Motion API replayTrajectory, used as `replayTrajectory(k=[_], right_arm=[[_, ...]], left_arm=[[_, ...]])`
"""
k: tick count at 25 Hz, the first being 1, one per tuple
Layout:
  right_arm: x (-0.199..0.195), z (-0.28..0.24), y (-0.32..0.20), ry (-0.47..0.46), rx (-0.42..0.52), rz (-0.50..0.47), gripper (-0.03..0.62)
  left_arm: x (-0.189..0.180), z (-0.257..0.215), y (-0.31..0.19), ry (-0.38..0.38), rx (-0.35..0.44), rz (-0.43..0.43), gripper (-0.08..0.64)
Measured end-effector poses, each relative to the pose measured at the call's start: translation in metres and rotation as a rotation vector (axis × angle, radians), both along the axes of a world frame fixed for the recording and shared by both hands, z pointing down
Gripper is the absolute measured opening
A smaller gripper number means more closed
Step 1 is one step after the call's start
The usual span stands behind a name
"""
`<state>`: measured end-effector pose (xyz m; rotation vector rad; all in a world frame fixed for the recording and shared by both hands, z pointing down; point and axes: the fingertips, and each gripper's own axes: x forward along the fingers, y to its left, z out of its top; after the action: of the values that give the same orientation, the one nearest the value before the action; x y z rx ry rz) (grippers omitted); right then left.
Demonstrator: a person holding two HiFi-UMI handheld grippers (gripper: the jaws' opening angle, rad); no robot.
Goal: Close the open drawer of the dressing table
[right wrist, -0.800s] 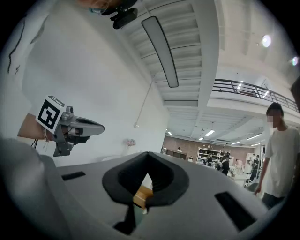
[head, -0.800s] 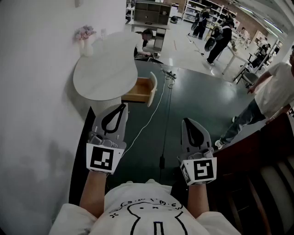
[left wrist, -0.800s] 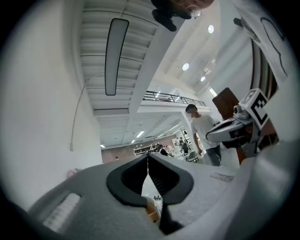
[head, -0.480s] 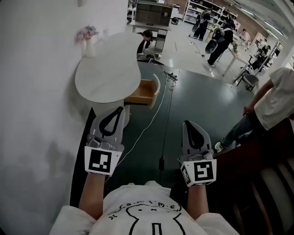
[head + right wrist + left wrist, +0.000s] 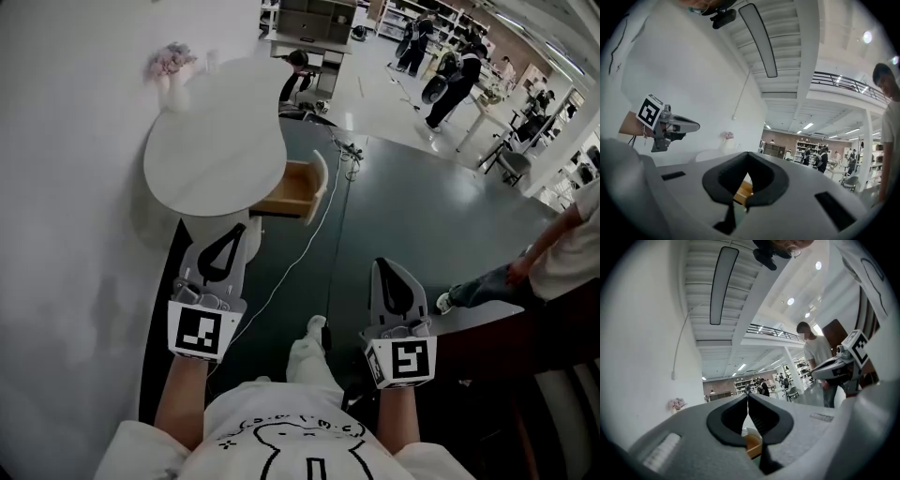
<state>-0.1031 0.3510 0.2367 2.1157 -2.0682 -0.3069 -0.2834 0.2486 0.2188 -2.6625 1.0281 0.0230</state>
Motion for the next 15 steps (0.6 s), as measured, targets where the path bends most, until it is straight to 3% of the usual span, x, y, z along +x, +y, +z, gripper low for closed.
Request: replayTrajectory(k=[15], right_arm=[[0.148, 0.013, -0.191, -0.025, -0.064, -0.126, -0.003]], left_arm=[[0.142, 0.011, -0.171, -0.037, -0.049, -0.103, 0.018]])
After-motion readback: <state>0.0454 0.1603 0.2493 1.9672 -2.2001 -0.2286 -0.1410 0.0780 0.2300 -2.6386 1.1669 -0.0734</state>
